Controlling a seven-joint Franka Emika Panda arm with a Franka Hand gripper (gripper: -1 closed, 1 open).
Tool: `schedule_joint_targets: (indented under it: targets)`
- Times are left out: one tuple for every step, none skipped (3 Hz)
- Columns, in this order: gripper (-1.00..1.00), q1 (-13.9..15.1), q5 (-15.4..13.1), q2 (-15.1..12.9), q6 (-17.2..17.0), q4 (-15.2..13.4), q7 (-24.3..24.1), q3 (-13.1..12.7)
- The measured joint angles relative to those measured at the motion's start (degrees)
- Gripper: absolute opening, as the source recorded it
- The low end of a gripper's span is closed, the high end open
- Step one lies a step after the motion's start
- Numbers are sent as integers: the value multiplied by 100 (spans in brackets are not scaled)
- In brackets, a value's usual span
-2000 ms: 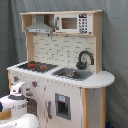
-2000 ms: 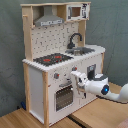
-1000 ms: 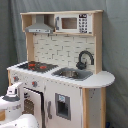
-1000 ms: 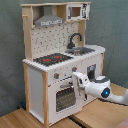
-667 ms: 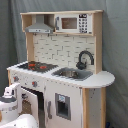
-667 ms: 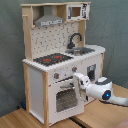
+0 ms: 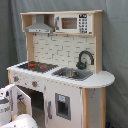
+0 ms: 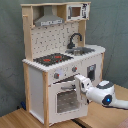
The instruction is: Play with the kitchen
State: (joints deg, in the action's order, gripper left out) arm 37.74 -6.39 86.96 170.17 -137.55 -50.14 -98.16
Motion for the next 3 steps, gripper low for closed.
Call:
schedule_joint_targets:
  targets:
    - [-100,-117,-2,-70,-569,178,-26,-18]
    - [-100,-189,-2,-84,-1112,379,-66,-38]
    - [-100,-253,-2,-116,-1671,624,-103,-60]
